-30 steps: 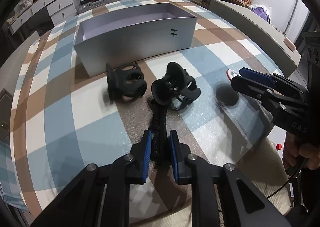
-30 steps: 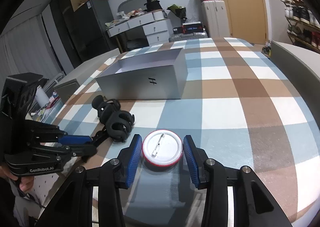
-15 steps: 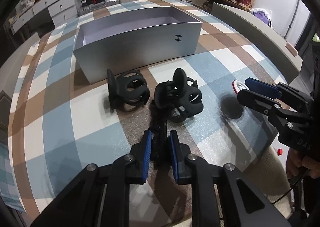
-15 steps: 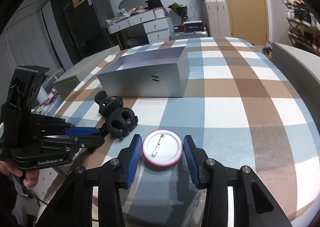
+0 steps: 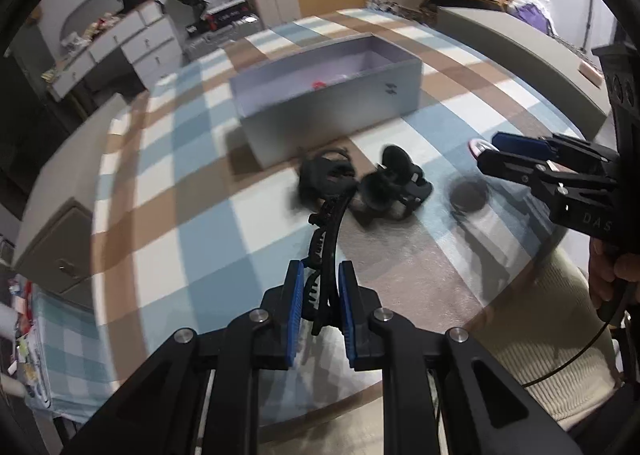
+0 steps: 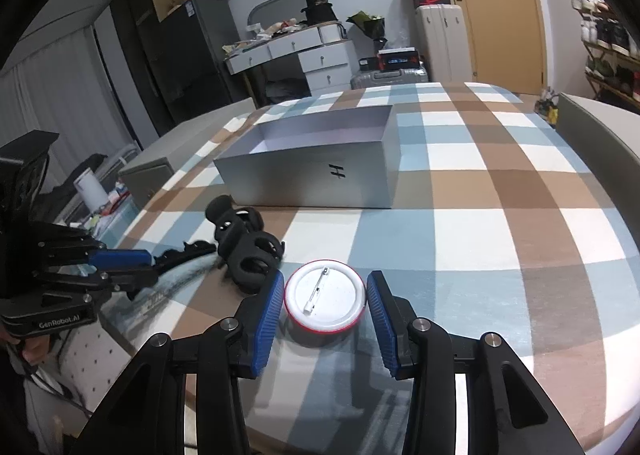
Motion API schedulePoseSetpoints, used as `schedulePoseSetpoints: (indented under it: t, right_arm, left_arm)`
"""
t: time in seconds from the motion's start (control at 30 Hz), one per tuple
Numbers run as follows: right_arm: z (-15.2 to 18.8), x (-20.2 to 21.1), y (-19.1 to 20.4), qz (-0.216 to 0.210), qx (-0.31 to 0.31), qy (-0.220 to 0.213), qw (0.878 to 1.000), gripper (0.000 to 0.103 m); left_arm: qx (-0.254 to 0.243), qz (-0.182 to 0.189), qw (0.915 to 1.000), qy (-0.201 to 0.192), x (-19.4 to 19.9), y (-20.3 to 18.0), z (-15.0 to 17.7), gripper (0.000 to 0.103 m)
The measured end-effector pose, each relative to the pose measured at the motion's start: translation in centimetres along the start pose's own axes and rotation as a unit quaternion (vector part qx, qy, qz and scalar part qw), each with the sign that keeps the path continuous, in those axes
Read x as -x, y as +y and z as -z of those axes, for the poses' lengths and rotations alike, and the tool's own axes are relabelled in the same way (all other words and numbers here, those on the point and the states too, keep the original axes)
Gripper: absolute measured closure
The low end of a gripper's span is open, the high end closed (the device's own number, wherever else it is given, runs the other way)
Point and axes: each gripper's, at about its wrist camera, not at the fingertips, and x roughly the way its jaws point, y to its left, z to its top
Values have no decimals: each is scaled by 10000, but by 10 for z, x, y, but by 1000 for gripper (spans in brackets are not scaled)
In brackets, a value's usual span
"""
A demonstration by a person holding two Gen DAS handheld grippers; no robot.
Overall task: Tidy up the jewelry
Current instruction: 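Carry both items into the box and open both tools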
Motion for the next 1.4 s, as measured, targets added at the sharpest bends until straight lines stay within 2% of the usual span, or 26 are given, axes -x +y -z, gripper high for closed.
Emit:
schedulePoseSetpoints:
  t: [0.27,0.43,0.6,0.77,0.87,1.07,1.13,1.27,1.4]
  right_arm:
    - [-12,6,-1,58,150,-105,9998,61]
    - [-28,14,1,-90,264,-371,9989,61]
    - [-51,20,8,-315,425,-728,9959,61]
    - [-76,10,11,-457,425,-835,9946,61]
    - [-92,1,8,-492,355,-880,9943,61]
    - [-120,-21,1,-481,264,-899,9944,61]
    - [-125,-31,0,-474,294,-871,9946,61]
    - [-128,-48,-3,-487,308,-773,9953,61]
    - [-129,-64,-11,-467,156,-585,9971,61]
  left_arm:
    - [173,236,9976,-626,31,8,-21,90]
    - [275,145,9942,-1029,37,14,-43,90]
    - [430,251,9914,-1212,33,25,-60,90]
    - [433,402,9879,-1434,32,30,-77,90]
    - [486,651,9855,-1487,25,34,-87,90]
    - [616,913,9842,-1386,-2,42,-108,91]
    - [681,1116,9830,-1287,-13,46,-113,91]
    - [513,1019,9854,-1262,-24,42,-117,91]
    - [359,1503,9825,-1041,-45,43,-118,91]
